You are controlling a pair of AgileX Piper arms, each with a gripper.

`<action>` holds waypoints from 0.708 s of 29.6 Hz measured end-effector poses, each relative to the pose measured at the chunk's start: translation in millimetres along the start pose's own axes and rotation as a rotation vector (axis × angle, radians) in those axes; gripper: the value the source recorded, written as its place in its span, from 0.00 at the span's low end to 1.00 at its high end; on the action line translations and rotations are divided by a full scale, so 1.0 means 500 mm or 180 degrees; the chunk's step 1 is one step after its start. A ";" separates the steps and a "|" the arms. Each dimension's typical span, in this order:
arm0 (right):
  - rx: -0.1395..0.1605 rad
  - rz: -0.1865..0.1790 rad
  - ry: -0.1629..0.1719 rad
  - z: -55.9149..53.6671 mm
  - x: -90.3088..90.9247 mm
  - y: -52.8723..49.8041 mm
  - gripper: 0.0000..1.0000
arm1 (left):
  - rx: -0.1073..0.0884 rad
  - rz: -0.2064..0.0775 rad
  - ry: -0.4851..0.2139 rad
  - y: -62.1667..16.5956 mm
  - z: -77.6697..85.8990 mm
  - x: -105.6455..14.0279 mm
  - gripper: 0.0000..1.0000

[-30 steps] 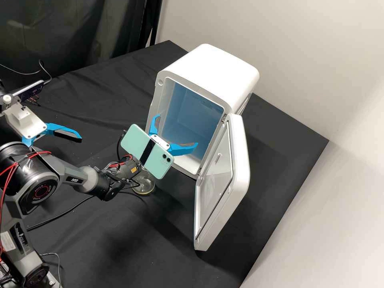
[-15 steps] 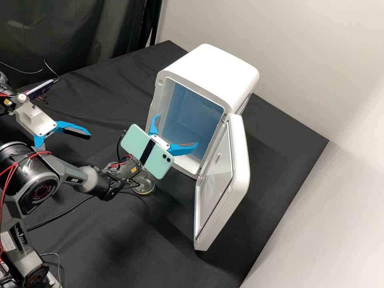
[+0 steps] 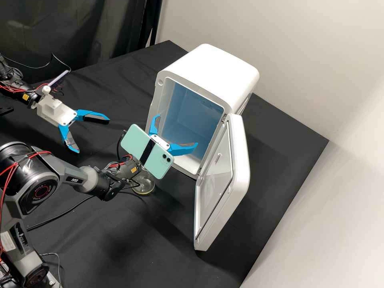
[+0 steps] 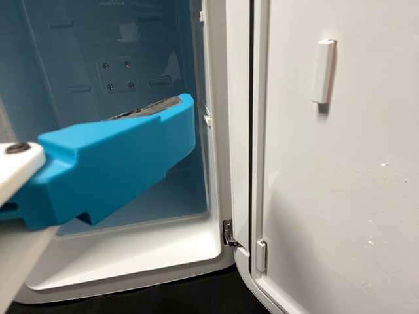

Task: Place the flask in the incubator

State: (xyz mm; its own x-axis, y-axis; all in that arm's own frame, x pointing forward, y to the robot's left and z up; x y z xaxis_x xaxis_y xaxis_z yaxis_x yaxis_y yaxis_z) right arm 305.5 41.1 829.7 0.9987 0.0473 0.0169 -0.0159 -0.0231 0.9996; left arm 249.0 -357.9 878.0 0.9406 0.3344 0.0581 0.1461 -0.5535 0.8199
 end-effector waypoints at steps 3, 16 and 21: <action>0.0000 0.0000 0.0000 0.000 0.000 0.000 1.00 | -0.0013 0.0012 0.0072 0.003 -0.013 0.003 1.00; 0.0000 0.0000 0.0000 0.000 0.000 0.000 1.00 | -0.0017 0.0024 0.0100 0.005 -0.018 0.006 1.00; 0.0011 0.0004 0.0004 0.000 0.000 0.000 1.00 | -0.0002 0.0013 0.0025 0.004 -0.006 0.007 1.00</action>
State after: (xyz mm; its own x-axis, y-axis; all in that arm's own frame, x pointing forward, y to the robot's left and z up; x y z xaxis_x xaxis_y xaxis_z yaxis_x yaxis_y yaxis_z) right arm 305.5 41.2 829.8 0.9987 0.0486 0.0182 -0.0169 -0.0265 0.9995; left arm 251.9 -355.6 881.3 0.9388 0.3380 0.0660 0.1420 -0.5545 0.8200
